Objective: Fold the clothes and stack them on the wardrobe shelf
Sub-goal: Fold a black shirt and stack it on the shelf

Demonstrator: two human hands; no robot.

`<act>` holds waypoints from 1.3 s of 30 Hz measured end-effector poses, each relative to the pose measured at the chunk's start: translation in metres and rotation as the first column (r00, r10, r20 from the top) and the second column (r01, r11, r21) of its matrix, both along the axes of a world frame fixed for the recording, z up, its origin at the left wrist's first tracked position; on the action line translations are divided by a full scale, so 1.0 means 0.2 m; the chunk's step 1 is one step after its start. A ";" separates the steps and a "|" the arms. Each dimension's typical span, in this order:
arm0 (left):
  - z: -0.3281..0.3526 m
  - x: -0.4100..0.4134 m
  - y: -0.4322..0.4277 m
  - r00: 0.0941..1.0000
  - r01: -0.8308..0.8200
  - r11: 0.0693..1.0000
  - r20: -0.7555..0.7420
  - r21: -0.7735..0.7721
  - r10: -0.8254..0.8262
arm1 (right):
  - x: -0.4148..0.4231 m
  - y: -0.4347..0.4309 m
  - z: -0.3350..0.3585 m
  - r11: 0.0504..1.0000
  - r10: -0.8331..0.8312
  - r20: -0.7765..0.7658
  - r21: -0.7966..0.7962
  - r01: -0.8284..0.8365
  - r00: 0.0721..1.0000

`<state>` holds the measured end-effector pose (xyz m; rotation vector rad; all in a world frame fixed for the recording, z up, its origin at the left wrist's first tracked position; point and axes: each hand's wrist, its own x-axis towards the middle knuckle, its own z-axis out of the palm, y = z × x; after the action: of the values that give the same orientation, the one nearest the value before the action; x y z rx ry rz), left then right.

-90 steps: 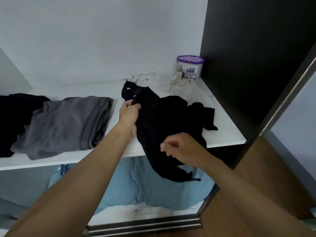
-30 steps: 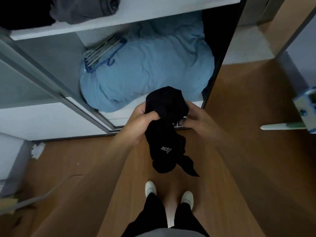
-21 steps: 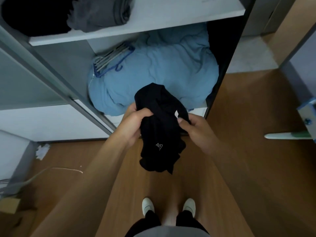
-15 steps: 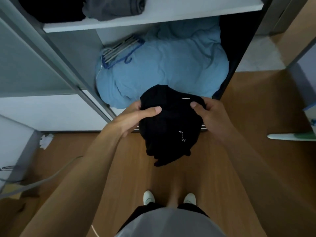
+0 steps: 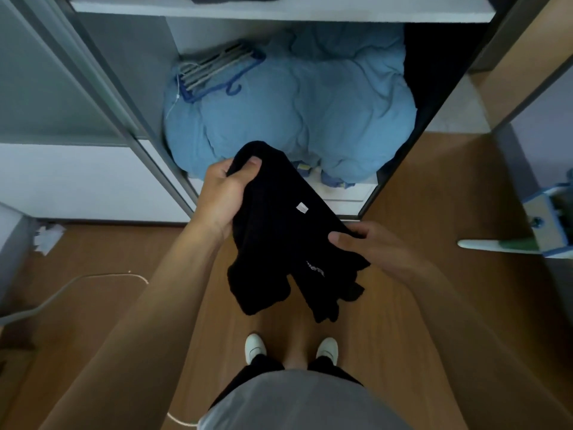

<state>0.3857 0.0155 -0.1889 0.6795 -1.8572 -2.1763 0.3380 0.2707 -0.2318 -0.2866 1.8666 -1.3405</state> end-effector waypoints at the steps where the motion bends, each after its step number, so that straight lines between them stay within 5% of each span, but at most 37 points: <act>1: 0.00 0.01 0.00 0.999 -0.037 0.998 -0.011 0.050 0.037 | 0.02 0.01 -0.02 1.000 0.000 0.016 0.004 0.000 1.000; 4: 0.00 0.03 -0.05 0.996 -0.073 0.990 -0.033 0.122 0.077 | 0.07 0.03 -0.06 0.998 -0.038 -0.032 0.039 0.039 0.999; 7: 0.01 0.05 -0.11 0.997 -0.047 0.994 -0.051 0.097 0.052 | 0.08 0.03 -0.09 0.965 -0.262 -0.166 -0.062 0.255 0.951; 11: -0.06 0.08 -0.19 0.998 0.009 0.968 0.061 -0.252 0.007 | 0.08 0.01 -0.06 0.894 -0.440 -0.249 -0.214 0.394 0.863; 16: -0.23 0.14 -0.28 0.987 -0.006 0.839 0.132 -0.544 0.093 | 0.08 0.01 0.00 0.888 -0.440 -0.299 -0.287 0.360 0.847; 23: -0.24 0.16 -0.28 0.992 -0.066 0.877 0.064 -0.476 0.109 | 0.06 0.11 -0.02 0.974 -0.222 -0.238 -0.094 0.205 0.946; 33: -0.24 0.12 -0.12 0.955 0.172 0.882 0.294 -0.439 -0.040 | 0.03 0.10 -0.08 0.686 -0.705 -0.297 -0.055 0.726 0.644; 39: -0.18 0.08 0.07 0.925 0.266 0.961 0.301 -0.080 -0.231 | 0.07 0.00 -0.11 0.674 -0.718 -0.253 -0.017 0.739 0.649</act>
<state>0.4014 0.0295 -0.2257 0.8143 -2.3182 -2.1849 0.3528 0.2702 -0.2543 0.4449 2.3702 -1.7963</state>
